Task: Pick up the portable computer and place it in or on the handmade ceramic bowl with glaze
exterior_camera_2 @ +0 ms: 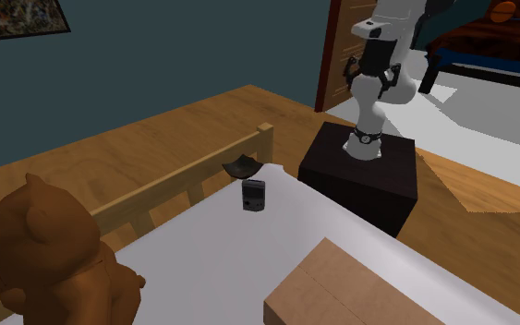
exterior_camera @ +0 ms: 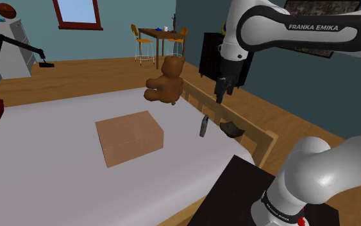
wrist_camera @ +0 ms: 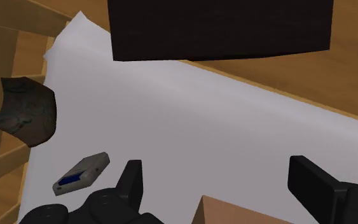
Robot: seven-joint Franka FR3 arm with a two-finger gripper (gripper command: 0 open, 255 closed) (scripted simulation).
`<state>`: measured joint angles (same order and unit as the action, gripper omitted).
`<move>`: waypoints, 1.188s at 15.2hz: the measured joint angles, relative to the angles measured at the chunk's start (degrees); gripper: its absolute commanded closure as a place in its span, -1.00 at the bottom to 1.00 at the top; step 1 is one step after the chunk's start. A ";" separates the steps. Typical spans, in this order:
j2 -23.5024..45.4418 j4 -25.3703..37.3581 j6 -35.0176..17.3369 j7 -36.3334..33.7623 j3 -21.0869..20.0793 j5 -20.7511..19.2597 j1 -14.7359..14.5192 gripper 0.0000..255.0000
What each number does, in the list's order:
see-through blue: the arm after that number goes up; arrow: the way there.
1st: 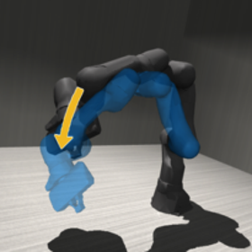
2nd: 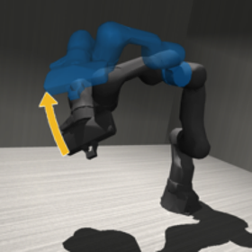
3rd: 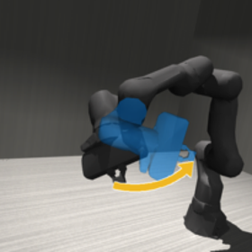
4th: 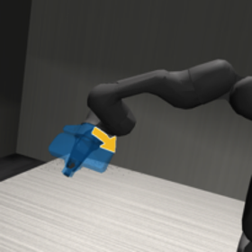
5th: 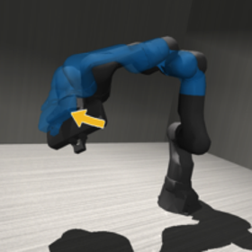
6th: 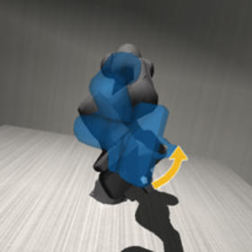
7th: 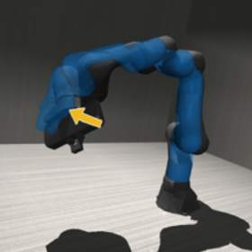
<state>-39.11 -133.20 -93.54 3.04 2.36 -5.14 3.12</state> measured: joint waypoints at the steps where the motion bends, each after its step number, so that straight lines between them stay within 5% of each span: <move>1: 1.30 0.09 -1.19 -0.40 0.40 -0.07 0.42 -1.00; 18: 31.70 6.29 -24.56 -3.65 9.49 2.02 6.75 -1.00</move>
<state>-7.41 -126.92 -118.10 -0.60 11.85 -3.12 9.87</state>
